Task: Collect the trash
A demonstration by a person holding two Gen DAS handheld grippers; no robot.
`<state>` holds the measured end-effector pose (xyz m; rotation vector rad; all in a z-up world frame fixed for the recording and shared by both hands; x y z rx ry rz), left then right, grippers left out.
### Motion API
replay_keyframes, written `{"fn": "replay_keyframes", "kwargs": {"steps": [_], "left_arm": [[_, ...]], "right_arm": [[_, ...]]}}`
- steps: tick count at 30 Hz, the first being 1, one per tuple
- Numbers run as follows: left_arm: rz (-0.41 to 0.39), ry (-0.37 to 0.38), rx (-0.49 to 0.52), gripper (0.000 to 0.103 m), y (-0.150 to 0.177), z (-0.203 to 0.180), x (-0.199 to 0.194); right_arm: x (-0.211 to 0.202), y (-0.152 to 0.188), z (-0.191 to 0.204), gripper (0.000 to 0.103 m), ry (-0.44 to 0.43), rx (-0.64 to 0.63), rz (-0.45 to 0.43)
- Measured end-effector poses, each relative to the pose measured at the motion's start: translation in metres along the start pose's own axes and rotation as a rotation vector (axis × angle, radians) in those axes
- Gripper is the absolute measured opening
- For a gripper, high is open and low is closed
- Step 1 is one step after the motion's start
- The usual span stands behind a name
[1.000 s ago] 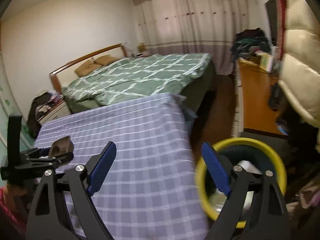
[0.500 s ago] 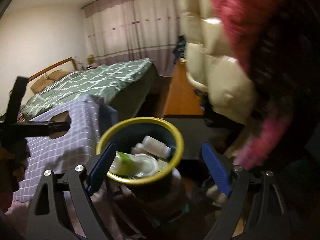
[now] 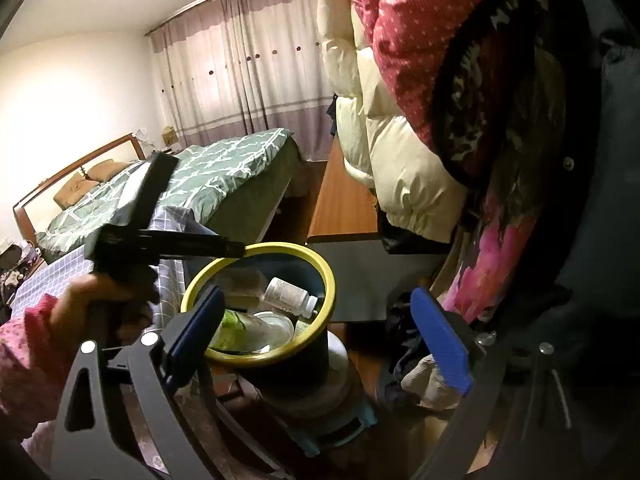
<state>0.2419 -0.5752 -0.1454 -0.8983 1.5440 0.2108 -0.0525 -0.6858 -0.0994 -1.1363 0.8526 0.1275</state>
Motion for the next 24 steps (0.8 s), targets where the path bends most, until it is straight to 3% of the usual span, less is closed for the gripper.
{"fn": "replay_keyframes", "kwargs": {"steps": [3,8,13,17,24], "left_arm": [[-0.034,0.024,-0.006,0.094,0.01,0.003,-0.016],[-0.235,-0.015,-0.013,0.098,0.06,0.026,-0.106],[-0.389,-0.148,-0.105,0.098,0.146,0.068,-0.196],[-0.462,-0.279,-0.209,0.098,0.221,0.107,-0.251],[-0.547,-0.503,-0.447,0.098,0.348,0.152,-0.325]], "right_arm": [[-0.001,0.0,0.008,0.089,-0.006,-0.013,0.004],[-0.001,0.004,0.036,0.09,-0.081,-0.061,0.02],[0.002,0.012,0.086,0.09,-0.189,-0.156,0.045],[-0.003,0.016,0.13,0.09,-0.262,-0.237,0.05],[-0.034,0.021,0.179,0.091,-0.29,-0.331,0.0]]}}
Point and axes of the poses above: each gripper's, at about its wrist camera, not at the fingertips, and x roughly the way its jaws point, z to its left, y to its underside, the point moved 2 cm from there along x, roughly the way its jaws point, and after that the axes turned 10 degrees about z, right-handed, at the moved point
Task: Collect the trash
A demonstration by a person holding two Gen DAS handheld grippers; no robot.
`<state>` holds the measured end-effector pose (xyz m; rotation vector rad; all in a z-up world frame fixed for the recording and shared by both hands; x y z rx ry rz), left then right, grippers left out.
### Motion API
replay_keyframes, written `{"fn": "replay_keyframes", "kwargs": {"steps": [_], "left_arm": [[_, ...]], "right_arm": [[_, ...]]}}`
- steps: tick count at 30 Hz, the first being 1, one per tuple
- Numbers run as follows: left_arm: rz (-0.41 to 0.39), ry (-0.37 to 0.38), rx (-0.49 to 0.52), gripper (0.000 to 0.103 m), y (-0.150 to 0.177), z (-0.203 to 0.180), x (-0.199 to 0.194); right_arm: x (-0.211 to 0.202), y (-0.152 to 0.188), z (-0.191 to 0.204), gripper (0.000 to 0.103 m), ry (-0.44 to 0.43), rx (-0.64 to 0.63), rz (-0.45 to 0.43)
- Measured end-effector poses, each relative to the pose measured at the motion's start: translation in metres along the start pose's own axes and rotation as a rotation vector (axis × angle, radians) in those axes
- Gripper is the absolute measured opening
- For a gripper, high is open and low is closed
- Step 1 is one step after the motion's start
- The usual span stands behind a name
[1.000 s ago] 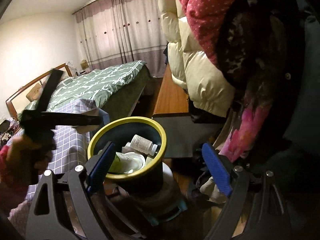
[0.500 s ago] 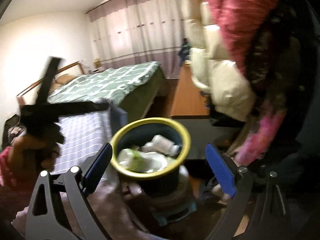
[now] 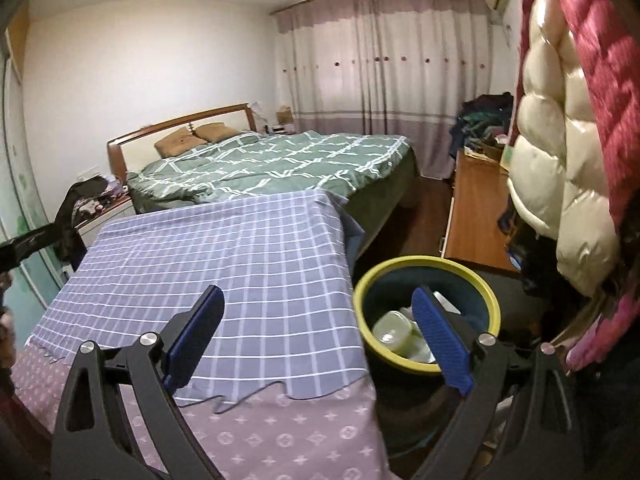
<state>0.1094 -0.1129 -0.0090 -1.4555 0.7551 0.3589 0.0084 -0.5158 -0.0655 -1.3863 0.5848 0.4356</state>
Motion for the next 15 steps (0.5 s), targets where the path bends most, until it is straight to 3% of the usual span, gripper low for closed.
{"fn": "replay_keyframes", "kwargs": {"steps": [5,15], "left_arm": [[0.0,-0.044,-0.058,0.098,0.028,0.035,-0.035],[-0.037,-0.077,-0.066,0.098,0.054,0.036,-0.064]], "right_arm": [[-0.014,0.003,0.015,0.091,0.019,-0.014,-0.004],[-0.031,0.014,0.015,0.094,0.016,-0.002,-0.02]]}}
Point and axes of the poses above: each gripper's, at about its wrist camera, not at the fingertips, and x roughly the way its jaws point, z to its left, y to its underside, the point moved 2 cm from there along x, roughly the way its jaws point, and after that the axes turned 10 degrees about z, right-handed, at the moved point
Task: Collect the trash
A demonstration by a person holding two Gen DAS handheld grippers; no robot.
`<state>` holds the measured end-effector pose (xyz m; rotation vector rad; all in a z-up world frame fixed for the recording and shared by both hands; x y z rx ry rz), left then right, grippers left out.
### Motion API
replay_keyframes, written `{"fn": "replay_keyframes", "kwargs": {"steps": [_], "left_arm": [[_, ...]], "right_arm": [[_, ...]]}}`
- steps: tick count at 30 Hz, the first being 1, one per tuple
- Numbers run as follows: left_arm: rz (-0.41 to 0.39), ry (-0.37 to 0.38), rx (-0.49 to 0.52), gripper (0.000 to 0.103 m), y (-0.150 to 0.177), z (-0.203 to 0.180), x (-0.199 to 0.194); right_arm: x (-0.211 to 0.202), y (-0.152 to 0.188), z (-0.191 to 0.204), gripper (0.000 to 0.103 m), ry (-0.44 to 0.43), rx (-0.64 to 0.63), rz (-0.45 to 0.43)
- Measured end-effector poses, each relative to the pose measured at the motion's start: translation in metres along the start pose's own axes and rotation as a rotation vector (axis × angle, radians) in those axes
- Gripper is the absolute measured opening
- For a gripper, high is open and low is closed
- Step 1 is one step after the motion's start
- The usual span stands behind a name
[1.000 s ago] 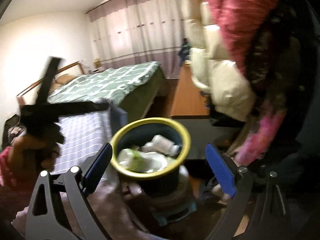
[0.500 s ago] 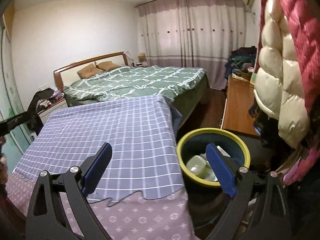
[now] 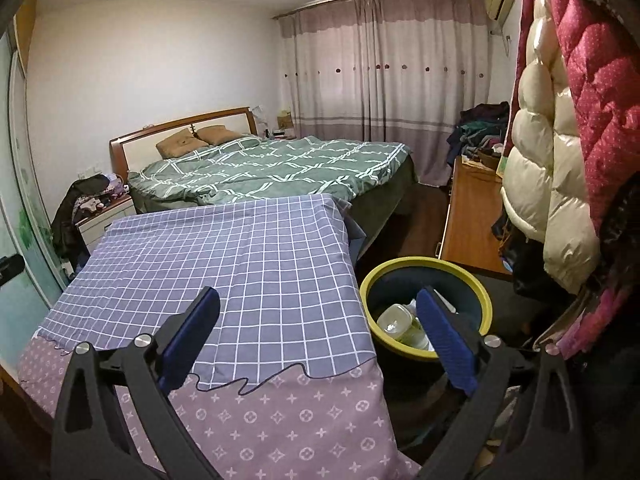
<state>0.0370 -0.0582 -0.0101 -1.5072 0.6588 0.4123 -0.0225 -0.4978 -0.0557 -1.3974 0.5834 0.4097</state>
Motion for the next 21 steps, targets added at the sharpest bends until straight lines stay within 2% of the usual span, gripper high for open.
{"fn": "replay_keyframes", "kwargs": {"steps": [10,21], "left_arm": [[0.018,-0.026,0.003,0.098,0.004,-0.011,0.005],[0.019,-0.014,-0.004,0.098,0.005,-0.008,0.005]], "right_arm": [[0.001,0.0,-0.007,0.094,-0.001,0.024,-0.006],[0.002,0.0,-0.001,0.094,0.003,0.011,-0.001]]}}
Point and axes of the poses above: each gripper's, at about its wrist camera, not at the fingertips, and x roughly the way its jaws point, z to its left, y to its underside, the point moved 2 cm from there along x, roughly the way its jaws point, and after that the axes turned 10 degrees about z, right-handed, at the moved point
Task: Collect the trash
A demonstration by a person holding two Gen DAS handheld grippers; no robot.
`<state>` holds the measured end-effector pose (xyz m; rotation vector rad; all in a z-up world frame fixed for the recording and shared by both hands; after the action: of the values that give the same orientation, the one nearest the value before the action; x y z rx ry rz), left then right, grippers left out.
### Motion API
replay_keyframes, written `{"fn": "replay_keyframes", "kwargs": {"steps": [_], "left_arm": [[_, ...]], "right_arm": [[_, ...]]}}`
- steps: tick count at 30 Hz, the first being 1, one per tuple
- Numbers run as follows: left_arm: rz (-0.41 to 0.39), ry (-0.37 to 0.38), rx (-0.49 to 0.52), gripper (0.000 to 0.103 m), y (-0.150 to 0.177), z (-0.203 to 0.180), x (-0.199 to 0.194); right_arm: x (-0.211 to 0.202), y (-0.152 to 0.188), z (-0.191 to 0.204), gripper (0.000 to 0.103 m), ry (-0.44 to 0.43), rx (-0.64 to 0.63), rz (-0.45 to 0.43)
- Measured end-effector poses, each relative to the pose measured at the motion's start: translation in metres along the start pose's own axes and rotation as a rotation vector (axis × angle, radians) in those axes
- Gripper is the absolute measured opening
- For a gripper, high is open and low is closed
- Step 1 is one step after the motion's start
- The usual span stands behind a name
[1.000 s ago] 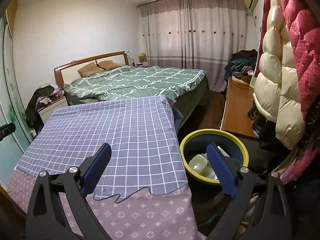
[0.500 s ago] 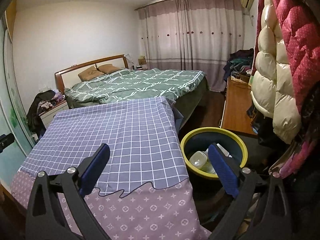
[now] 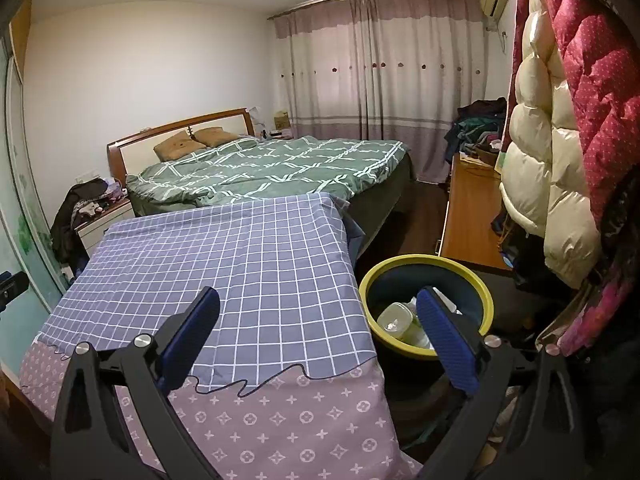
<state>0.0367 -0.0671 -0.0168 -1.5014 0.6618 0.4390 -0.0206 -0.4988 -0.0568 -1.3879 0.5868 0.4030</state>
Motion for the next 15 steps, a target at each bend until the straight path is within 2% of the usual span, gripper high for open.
{"fn": "replay_keyframes", "kwargs": {"steps": [15], "left_arm": [[0.01,0.005,-0.006,0.098,-0.001,0.0046,0.0012]], "right_arm": [[0.0044,-0.0001,0.0007,0.094,-0.003,0.002,0.01]]}}
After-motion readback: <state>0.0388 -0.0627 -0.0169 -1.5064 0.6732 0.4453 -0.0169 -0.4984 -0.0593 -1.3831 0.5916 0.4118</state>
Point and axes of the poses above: each gripper's, at about its wrist camera, not at the fingertips, and x roughly the way its jaws point, z to its left, y to its underside, the point moved 2 cm from there along x, roughly the way its jaws point, and after that the axes turned 10 degrees about z, right-handed, at the moved point
